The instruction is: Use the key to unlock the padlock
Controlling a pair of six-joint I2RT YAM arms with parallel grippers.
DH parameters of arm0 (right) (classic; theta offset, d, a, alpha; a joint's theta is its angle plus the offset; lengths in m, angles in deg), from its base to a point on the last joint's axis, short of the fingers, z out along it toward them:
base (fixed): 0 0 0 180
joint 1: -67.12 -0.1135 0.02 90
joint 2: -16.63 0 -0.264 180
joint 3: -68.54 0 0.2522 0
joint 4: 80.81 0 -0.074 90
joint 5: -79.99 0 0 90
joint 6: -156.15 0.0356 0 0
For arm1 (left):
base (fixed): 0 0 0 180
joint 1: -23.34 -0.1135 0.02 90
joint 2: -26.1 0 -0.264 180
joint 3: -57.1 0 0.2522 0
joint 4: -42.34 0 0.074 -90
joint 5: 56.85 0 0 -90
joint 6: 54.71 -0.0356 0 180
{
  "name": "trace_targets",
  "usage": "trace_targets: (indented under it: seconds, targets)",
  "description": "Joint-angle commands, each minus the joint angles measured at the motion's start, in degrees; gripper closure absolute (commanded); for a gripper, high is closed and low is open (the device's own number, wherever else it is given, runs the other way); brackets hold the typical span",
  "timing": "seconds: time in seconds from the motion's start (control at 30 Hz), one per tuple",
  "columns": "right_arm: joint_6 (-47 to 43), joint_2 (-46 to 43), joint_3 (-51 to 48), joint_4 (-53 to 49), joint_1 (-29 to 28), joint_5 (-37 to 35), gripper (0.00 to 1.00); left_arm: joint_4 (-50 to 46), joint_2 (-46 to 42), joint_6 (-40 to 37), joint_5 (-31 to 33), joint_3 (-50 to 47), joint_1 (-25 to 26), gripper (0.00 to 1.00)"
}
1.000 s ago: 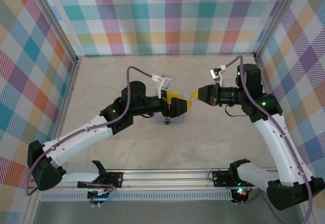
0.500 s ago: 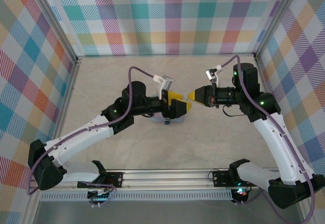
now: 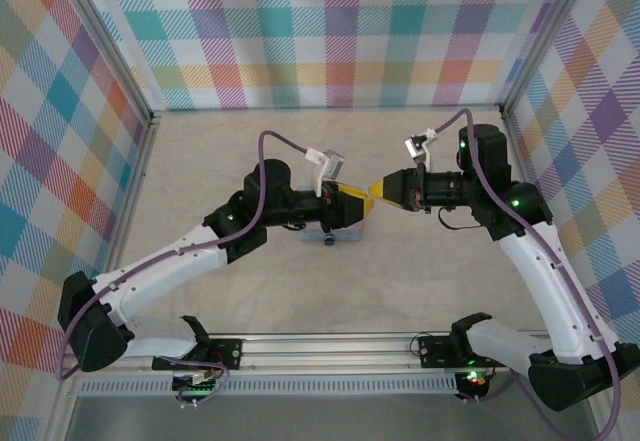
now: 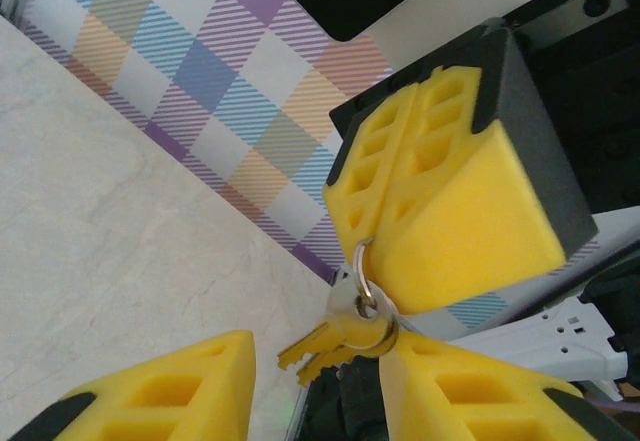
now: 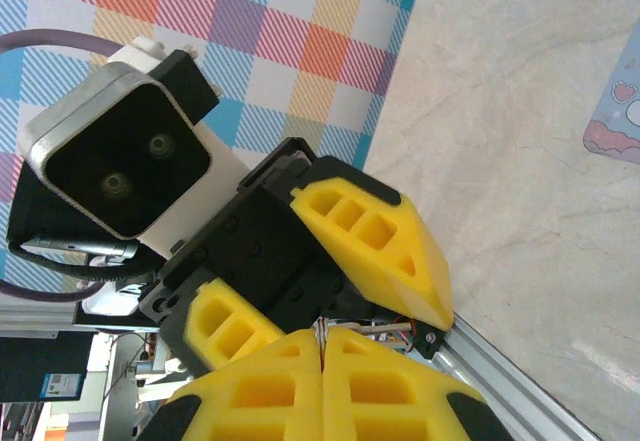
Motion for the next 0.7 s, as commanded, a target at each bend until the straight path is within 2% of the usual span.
trace_targets:
  seconds: [0.0, 0.53, 0.67]
  targets:
    - [0.31, 0.27, 1.05, 0.70, -0.41, 1.60, 1.00, -0.96, -2.61, -1.65, -0.41, 1.30, -0.40, 0.46]
    - [0.84, -0.27, 0.62, 1.29, -0.76, 2.61, 1.00, 0.38, 0.30, -1.13, -3.22, 4.16, -0.30, 0.45]
    - [0.93, -0.53, 0.52, 1.30, -0.77, 2.57, 1.00, -0.40, 0.80, -1.28, -3.74, 4.91, -0.25, 0.52]
